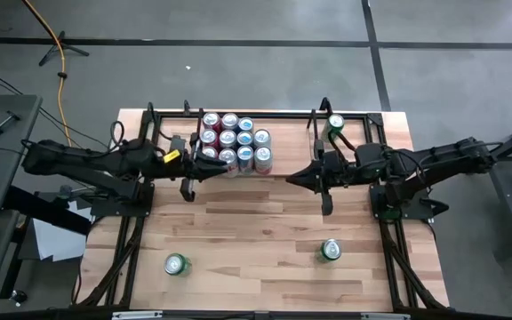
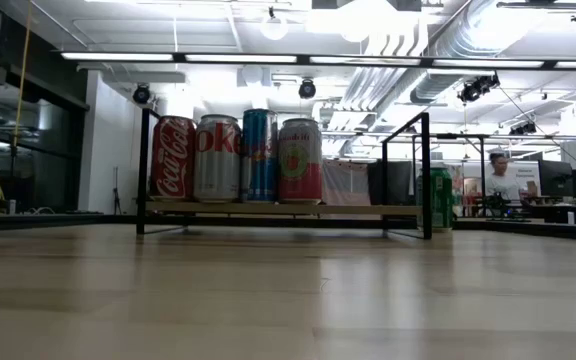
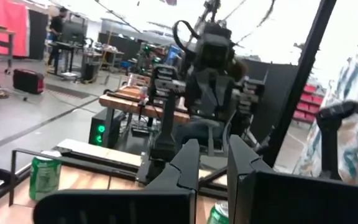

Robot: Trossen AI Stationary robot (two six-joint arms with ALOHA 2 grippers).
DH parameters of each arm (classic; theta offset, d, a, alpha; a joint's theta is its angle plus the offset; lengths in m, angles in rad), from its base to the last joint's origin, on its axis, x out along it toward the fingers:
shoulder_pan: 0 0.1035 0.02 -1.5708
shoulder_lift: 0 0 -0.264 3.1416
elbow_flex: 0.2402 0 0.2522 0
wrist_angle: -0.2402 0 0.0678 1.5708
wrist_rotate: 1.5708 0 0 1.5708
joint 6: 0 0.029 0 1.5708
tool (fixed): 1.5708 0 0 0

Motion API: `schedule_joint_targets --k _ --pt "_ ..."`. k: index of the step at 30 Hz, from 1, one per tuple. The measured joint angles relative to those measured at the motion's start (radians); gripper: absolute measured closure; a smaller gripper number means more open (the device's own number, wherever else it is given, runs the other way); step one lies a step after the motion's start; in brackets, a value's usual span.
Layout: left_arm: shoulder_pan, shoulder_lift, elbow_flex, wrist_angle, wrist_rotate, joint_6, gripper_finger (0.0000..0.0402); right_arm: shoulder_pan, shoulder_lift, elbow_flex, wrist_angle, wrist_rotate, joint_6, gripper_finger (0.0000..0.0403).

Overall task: Place canned beverage on shelf
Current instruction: Put the top green soda can on the shelf

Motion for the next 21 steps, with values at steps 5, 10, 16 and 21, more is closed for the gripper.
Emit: schedule_joint_targets --k 5,10,16,21 --pt "-0.004 -0.023 0.0 -0.062 -0.002 0.029 0.0401 0.012 -0.004 0.0 -0.006 -0.029 0.011 0.0403" --pt "-0.001 -0.1 -0.046 -0.093 -0.004 0.03 0.0401 0.031 -0.004 0.0 -0.006 -0.029 0.021 0.0403" --pt "0.016 -0.257 -0.31 0.221 -0.027 -0.067 0.0401 0.034 -0.004 0.0 -0.007 0.024 0.016 0.0403" --pt "0.019 -0.339 -0.407 0.346 -0.049 -0.09 0.0401 0.019 -0.004 0.0 -0.006 0.03 0.024 0.0403"
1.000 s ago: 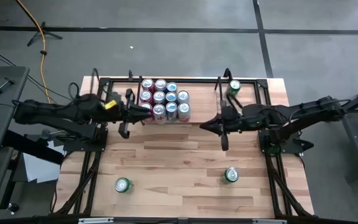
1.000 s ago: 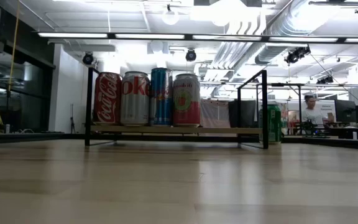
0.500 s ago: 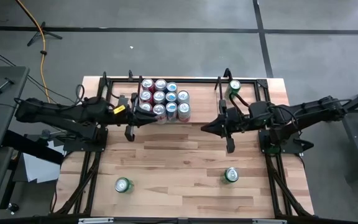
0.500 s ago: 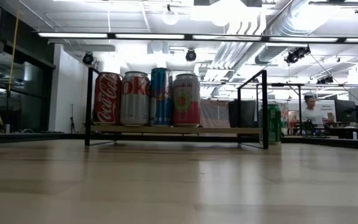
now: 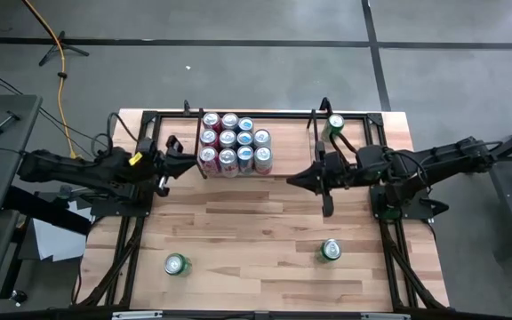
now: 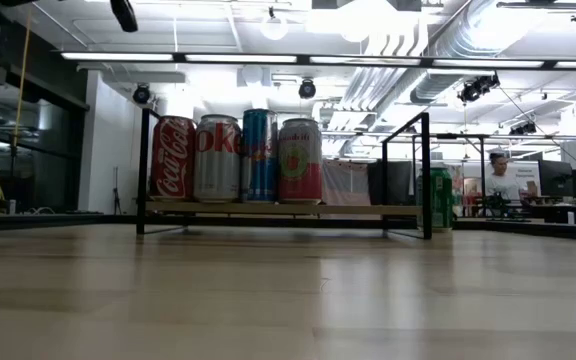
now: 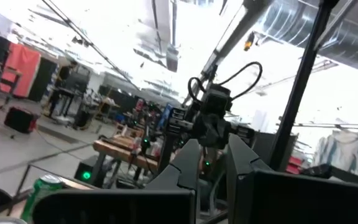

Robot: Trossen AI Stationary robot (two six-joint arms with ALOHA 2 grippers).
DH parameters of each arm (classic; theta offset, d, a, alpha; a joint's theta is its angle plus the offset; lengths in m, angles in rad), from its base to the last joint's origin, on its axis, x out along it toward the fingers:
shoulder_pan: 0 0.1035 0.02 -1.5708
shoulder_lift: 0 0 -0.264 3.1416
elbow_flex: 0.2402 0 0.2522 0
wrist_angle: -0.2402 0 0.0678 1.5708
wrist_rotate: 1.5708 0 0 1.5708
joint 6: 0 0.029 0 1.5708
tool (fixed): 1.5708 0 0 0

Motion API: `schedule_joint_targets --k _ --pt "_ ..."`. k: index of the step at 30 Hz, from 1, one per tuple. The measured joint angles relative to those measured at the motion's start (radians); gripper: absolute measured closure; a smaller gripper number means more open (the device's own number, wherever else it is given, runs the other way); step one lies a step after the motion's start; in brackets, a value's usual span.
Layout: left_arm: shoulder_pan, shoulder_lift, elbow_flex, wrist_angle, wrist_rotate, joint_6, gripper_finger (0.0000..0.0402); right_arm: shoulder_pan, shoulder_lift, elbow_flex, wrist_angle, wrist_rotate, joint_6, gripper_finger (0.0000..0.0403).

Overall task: Place canned beverage on shelf
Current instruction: Put the top green soda can on the shelf

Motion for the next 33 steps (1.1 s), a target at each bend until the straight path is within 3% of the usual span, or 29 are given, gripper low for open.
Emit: schedule_joint_targets --k 13,17,21,26,30,33 --pt "0.0 -0.015 -0.002 -0.009 -0.006 0.145 0.0401 -0.061 0.001 0.0 0.0 0.002 0.044 0.0402" --pt "0.0 -0.015 -0.002 -0.01 -0.031 0.156 0.0401 -0.097 0.001 0.0 -0.001 0.082 0.126 0.0386" --pt "0.0 -0.015 -0.002 -0.019 -0.051 0.156 0.0401 -0.168 -0.008 0.0 -0.039 0.152 0.173 0.0319" --pt "0.0 -0.015 -0.002 -0.033 -0.051 0.152 0.0401 -0.316 -0.038 0.0 -0.222 0.176 0.221 0.0182" --pt "0.0 -0.015 -0.002 -0.052 -0.051 0.128 0.0401 -0.488 -0.052 0.0 -0.352 0.184 0.322 0.0083" --pt "-0.001 -0.015 -0.002 -0.062 -0.051 0.117 0.0401 -0.656 -0.053 0.0 -0.41 0.223 0.417 0.0041"
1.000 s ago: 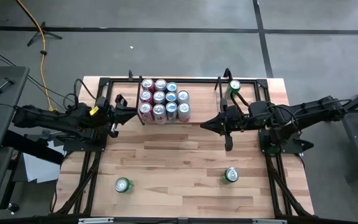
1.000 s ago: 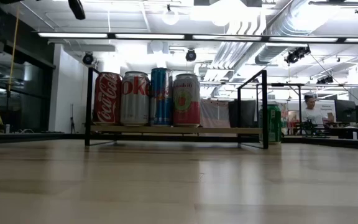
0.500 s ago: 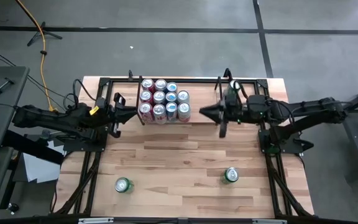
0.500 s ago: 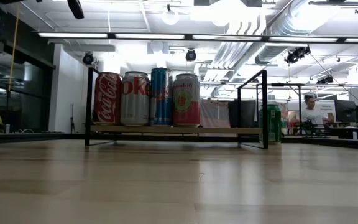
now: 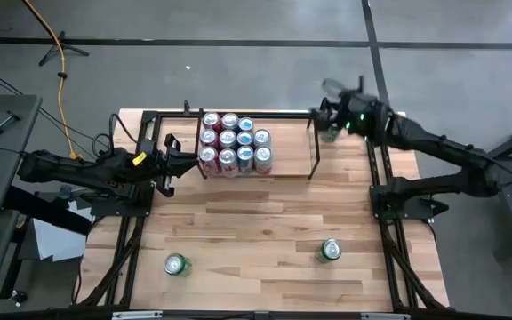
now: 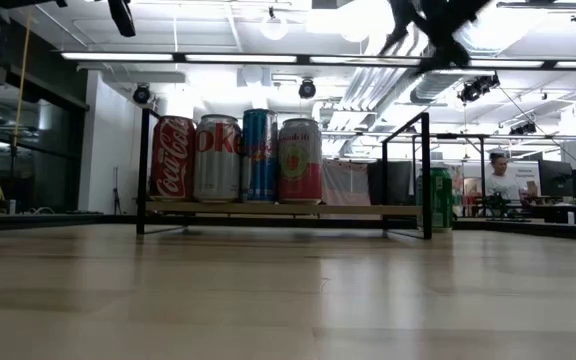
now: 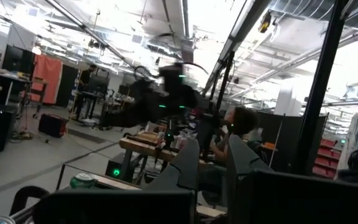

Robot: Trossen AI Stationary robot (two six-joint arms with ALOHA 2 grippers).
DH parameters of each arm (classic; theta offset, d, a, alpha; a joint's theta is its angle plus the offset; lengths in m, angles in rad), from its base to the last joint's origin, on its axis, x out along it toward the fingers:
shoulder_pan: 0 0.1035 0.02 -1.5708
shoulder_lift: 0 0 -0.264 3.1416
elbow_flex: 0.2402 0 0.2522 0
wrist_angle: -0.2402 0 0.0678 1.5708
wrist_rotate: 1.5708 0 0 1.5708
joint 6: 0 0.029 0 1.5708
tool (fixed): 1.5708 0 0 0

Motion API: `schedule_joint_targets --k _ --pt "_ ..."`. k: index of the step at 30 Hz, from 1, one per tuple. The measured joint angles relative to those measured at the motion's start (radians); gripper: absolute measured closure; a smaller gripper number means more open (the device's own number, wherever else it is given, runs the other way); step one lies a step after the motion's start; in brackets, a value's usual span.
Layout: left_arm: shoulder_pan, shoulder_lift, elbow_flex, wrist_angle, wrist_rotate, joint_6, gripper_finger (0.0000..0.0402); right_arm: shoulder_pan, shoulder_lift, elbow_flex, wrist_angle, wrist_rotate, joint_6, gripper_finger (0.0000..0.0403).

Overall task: Place canned beverage on shelf
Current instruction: Put the top green soda can on the shelf

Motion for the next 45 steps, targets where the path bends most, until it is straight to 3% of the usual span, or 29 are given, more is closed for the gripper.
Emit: schedule_joint_targets --k 2,7,12,14,21,34,38,43,45 --pt "0.0 0.0 0.0 0.0 0.0 -0.016 0.0401 -0.125 0.008 0.0 -0.057 0.003 0.087 0.0033" --pt "0.0 0.0 0.0 0.0 0.0 -0.039 0.0401 -0.405 0.088 0.0 -0.246 -0.159 0.251 0.003" --pt "0.0 0.0 0.0 0.0 0.0 -0.041 0.0401 -0.53 0.209 0.0 -0.28 -0.29 0.278 0.0029" --pt "0.0 0.0 0.0 0.0 0.0 -0.041 0.0401 -0.538 0.255 0.0 -0.265 -0.334 0.277 0.0029" --pt "0.0 0.0 0.0 0.0 0.0 -0.042 0.0401 -0.534 0.384 0.0 -0.285 -0.336 0.278 0.0029" --pt "0.0 0.0 0.0 0.0 -0.004 -0.041 0.0401 -0.506 0.438 0.0 -0.339 -0.3 0.274 0.0032" --pt "0.0 0.0 0.0 0.0 -0.005 -0.041 0.0401 -0.506 0.451 0.0 -0.336 -0.279 0.274 0.0058" --pt "0.0 0.0 0.001 0.0 -0.006 -0.054 0.0401 -0.506 0.458 0.0 -0.336 -0.272 0.246 0.012" --pt "0.0 0.0 0.0 0.0 0.003 -0.094 0.0401 -0.508 0.449 0.0 -0.349 -0.271 0.208 0.012"
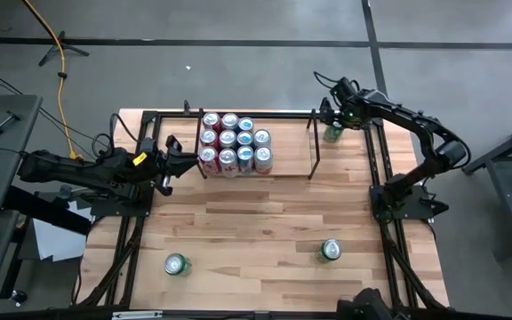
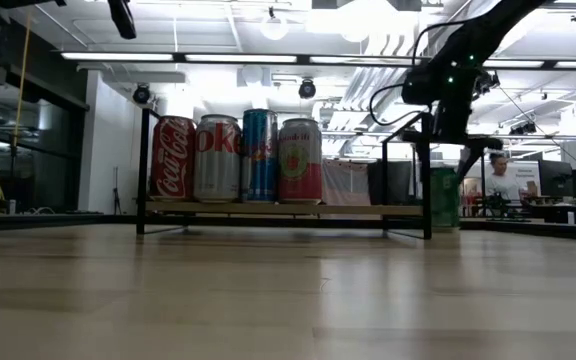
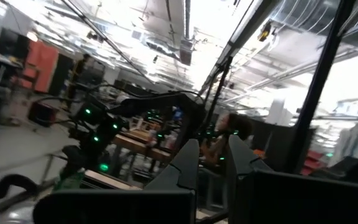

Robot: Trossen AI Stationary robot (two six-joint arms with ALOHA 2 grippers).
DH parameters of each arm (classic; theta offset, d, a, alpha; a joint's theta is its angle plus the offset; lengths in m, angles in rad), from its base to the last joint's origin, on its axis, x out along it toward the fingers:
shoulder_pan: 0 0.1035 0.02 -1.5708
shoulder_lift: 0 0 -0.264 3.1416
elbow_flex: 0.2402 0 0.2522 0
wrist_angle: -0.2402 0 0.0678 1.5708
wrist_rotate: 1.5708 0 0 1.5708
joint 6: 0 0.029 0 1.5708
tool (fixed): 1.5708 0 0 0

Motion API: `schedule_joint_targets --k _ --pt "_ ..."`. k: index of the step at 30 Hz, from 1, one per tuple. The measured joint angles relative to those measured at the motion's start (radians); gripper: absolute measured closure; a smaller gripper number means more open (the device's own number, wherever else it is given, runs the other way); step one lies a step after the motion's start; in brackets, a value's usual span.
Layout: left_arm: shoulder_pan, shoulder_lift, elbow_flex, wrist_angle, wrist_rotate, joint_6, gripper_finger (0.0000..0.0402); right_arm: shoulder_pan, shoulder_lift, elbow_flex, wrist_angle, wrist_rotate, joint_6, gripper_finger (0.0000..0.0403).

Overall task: Place canned beverage on shelf
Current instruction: Put the top green soda can on the shelf

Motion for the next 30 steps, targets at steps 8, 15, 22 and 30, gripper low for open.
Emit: schedule_joint_targets --k 8,15,22,30 --pt "-0.001 0.001 0.01 0.0 0.013 -0.035 0.0392 0.0 -0.135 0.108 -0.25 0.103 -0.243 0.012" --pt "0.0 0.062 0.146 -0.035 -0.047 0.065 0.0318 0.097 -0.301 0.379 -0.396 0.057 -0.461 0.012" --pt "0.003 0.192 0.387 -0.321 -0.062 0.122 0.0189 0.344 -0.362 0.64 -0.398 -0.157 -0.656 0.012" --pt "0.074 0.378 0.634 -0.572 0.046 0.031 0.0078 0.769 -0.28 0.704 -0.252 -0.172 -0.945 0.012"
